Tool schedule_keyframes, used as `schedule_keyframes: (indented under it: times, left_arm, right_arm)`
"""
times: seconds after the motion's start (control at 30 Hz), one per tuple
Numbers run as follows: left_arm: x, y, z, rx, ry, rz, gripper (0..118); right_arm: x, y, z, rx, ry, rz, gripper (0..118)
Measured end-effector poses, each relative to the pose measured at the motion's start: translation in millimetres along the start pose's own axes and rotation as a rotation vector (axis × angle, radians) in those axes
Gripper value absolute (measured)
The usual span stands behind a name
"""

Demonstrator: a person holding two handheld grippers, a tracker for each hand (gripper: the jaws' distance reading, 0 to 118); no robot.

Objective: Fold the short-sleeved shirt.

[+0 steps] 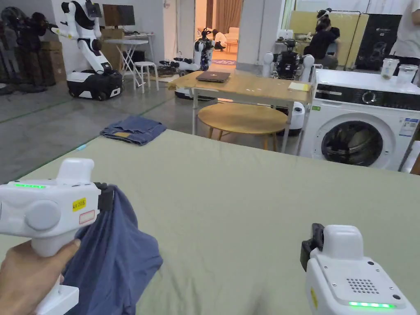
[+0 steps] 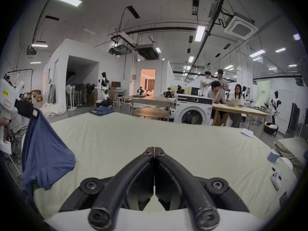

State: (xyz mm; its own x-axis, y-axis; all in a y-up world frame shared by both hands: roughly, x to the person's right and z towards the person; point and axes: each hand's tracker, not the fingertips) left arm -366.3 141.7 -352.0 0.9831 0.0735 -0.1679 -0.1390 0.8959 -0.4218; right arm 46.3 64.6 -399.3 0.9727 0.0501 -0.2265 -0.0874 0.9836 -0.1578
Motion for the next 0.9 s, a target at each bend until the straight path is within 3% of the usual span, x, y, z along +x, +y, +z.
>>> schedule_keyframes:
  times: [0.47,0.63,0.9]
  left_arm:
    - [203.9,93.7,-7.4,0.15,-0.409,-0.149,0]
    - [284.8,79.4,-25.7,0.116,-0.602,-0.169,0]
    - [387.8,-4.6,-56.9,-0.064,-0.767,-0.275,0]
  right_arm:
    - [94.2,21.9,43.1,0.067,-0.176,-0.02,0]
    - [128.7,20.4,63.1,0.074,-0.247,-0.04,0]
    - [164.0,-1.8,85.0,0.027,-0.346,-0.044,0]
